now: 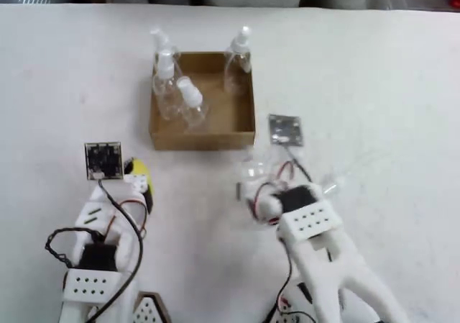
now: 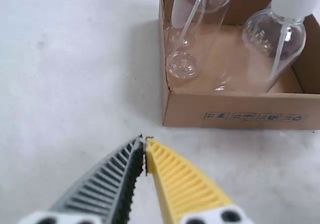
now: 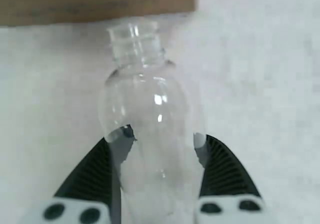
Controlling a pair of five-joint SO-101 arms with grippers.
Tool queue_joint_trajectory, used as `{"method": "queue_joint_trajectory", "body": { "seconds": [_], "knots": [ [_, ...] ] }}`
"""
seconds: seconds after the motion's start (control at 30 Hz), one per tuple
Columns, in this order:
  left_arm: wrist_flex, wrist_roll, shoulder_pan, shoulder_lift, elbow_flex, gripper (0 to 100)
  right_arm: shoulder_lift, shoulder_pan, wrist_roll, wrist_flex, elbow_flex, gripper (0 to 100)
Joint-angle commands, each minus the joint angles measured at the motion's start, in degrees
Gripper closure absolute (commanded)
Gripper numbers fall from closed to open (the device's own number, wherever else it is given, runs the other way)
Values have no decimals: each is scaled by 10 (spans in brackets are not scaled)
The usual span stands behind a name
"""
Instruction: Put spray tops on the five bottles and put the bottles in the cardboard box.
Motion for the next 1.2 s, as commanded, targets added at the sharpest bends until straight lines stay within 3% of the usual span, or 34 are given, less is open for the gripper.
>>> {"method": "queue_joint_trajectory", "body": {
  "seconds": [0.0, 0.17, 0.37, 0.5, 0.77, 1.03, 1.17],
  "knots": [
    [-2, 2, -3, 0, -4, 977, -34, 142, 160, 63, -35, 984],
    [-4, 4, -1, 0, -4, 977, -60, 321, 282, 95, -37, 981],
    [1, 23, 26, 0, -37, 977, -63, 538, 454, 60, -35, 982],
    [8, 50, 74, 3, -76, 977, -63, 652, 458, 12, 0, 981],
    [110, 53, 221, 4, -207, 977, -63, 805, 462, -202, 71, 981],
    [99, 53, 359, 4, -235, 976, -63, 886, 462, -279, 70, 981],
    [46, 53, 383, 26, -229, 976, -62, 907, 462, -313, 70, 981]
  ]
}}
